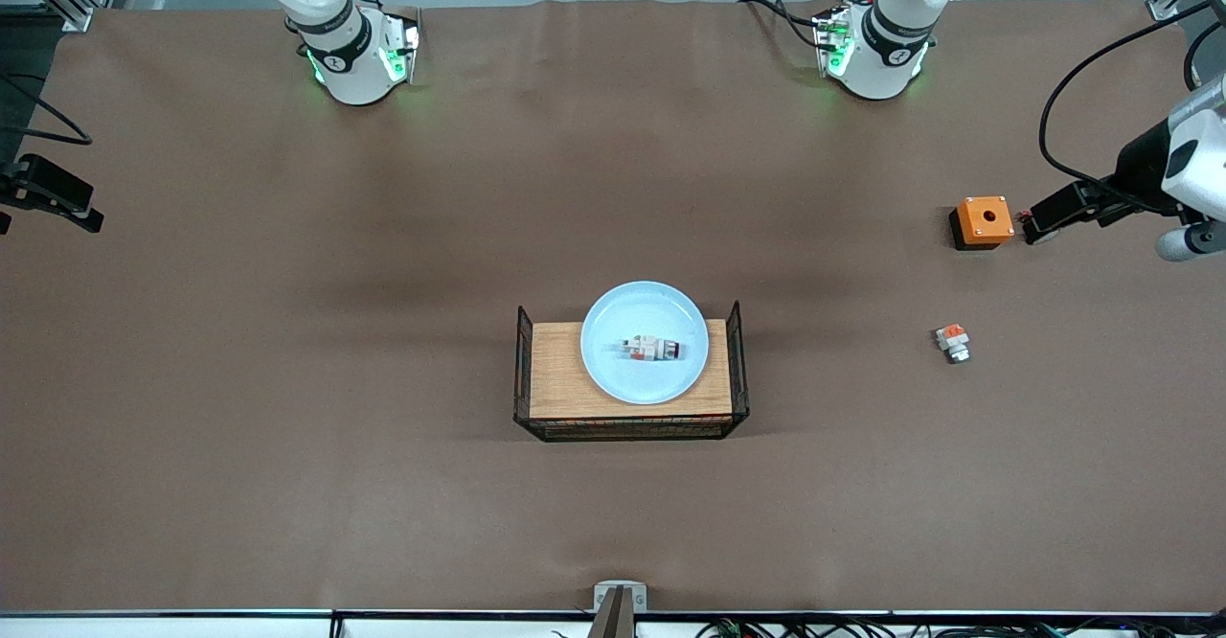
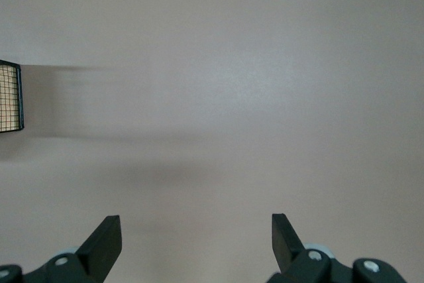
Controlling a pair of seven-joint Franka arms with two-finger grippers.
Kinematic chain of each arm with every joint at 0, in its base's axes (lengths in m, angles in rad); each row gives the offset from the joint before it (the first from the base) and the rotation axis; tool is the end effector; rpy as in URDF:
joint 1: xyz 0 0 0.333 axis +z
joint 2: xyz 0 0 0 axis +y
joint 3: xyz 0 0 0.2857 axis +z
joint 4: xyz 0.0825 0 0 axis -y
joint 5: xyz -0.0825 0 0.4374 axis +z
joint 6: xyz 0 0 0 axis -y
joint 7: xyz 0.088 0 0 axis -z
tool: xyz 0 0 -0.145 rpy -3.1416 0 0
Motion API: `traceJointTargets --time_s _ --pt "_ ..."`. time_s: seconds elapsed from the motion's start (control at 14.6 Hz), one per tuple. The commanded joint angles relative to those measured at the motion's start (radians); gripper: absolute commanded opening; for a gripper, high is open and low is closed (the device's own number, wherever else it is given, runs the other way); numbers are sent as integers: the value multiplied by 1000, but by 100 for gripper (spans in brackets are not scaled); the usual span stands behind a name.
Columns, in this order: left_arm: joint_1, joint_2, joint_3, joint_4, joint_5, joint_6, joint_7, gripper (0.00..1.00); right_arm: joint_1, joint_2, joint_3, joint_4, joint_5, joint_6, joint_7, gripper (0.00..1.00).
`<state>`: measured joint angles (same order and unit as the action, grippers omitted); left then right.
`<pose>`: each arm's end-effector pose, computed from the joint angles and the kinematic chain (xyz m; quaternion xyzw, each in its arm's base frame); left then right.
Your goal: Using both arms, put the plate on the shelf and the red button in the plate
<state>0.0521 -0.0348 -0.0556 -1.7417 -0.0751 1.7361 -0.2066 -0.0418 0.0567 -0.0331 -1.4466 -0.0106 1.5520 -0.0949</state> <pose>0.6093 -0.0121 0.5017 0.9935 0.1069 0.0107 0.0375 0.6225 -0.0478 0.5849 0.9996 0.0098 0.0237 0.0083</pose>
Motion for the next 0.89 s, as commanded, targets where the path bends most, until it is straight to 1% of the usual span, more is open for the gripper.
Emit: traceJointTargets --time_s 0.0,0.27,0.41,0.55,0.82 --pt "6 -30 -4 -29 -14 95 21 99 -13 -11 10 5 14 -6 -6 100" --pt "-24 9 6 22 -2 118 27 99 -15 -11 10 5 14 -6 -6 100" --pt "-37 33 31 66 -2 118 36 99 -15 -11 10 5 14 -6 -6 100" --pt "-31 35 31 88 0 118 38 99 -15 -11 10 5 14 -6 -6 100" --pt "-28 16 31 90 0 94 61 99 -15 -11 10 5 14 -6 -6 100"
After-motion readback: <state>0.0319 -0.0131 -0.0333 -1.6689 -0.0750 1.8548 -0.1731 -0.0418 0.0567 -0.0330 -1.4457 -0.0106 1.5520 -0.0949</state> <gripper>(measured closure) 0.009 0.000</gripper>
